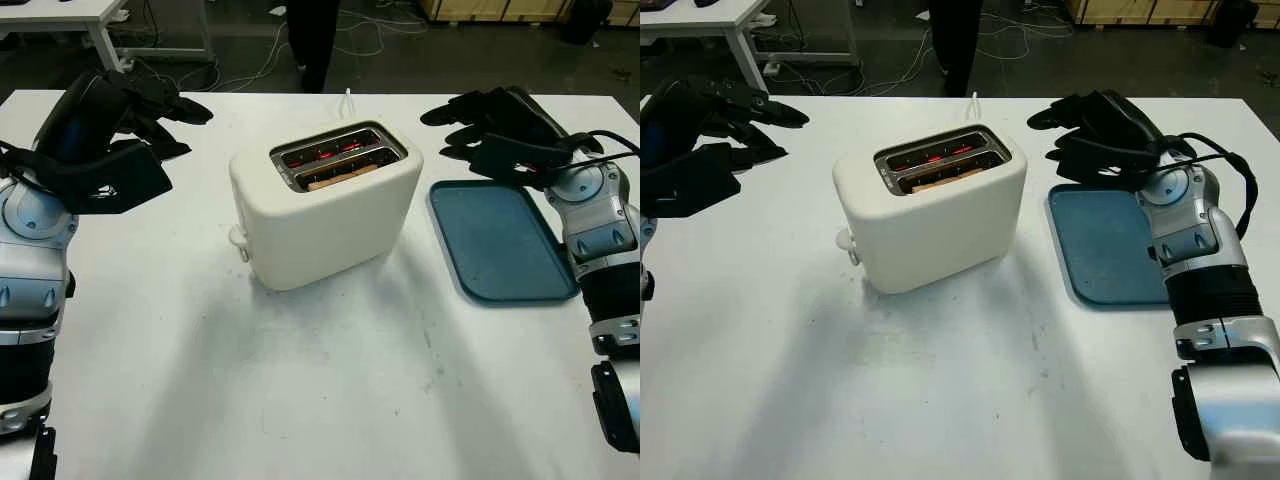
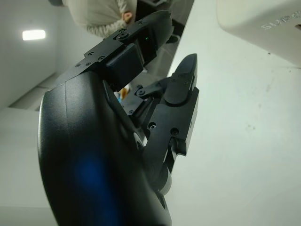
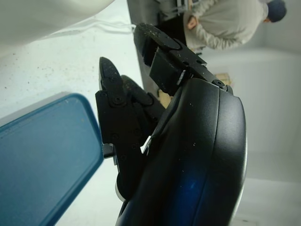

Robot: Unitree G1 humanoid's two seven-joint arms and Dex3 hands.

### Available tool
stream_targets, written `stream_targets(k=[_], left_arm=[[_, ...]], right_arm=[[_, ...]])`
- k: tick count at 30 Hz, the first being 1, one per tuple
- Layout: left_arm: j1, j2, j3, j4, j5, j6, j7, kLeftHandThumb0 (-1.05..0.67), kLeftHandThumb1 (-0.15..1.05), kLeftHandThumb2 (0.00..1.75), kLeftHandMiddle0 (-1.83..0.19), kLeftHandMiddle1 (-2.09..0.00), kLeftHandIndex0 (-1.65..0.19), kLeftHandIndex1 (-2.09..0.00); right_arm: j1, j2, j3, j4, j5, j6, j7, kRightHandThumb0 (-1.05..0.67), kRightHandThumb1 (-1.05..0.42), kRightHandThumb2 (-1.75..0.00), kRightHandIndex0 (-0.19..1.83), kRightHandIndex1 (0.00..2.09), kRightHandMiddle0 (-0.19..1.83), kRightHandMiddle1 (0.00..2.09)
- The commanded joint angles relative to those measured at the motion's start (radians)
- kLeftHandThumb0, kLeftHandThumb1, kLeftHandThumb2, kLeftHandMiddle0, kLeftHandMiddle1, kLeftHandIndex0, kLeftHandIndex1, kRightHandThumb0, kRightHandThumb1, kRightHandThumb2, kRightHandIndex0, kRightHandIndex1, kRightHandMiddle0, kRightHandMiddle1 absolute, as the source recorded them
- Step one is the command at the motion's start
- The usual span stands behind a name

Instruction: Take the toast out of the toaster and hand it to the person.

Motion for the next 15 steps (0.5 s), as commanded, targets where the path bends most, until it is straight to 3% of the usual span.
stream_targets(k=[1, 15], left_arm=[[-0.004, -0.001, -0.004, -0.002, 0.002, -0.007, 0.000, -0.03, 0.87, 0.00, -0.92, -0.70, -1.05, -0.05], [-0.013, 0.000, -0.005, 0.008, -0.003, -0.021, -0.002, -0.02, 0.86, 0.00, -0.93, -0.73, -1.06, -0.05]], right_arm=[[-0.007, 0.002, 0.000, -0.014, 0.003, 0.004, -0.003, -0.20, -0.92, -0.06, 0.92, 0.00, 0.80, 0.00], [-0.009, 0.002, 0.004, -0.006, 0.001, -0.010, -0.003, -0.22, -0.92, -0.06, 0.92, 0.00, 0.81, 0.00]])
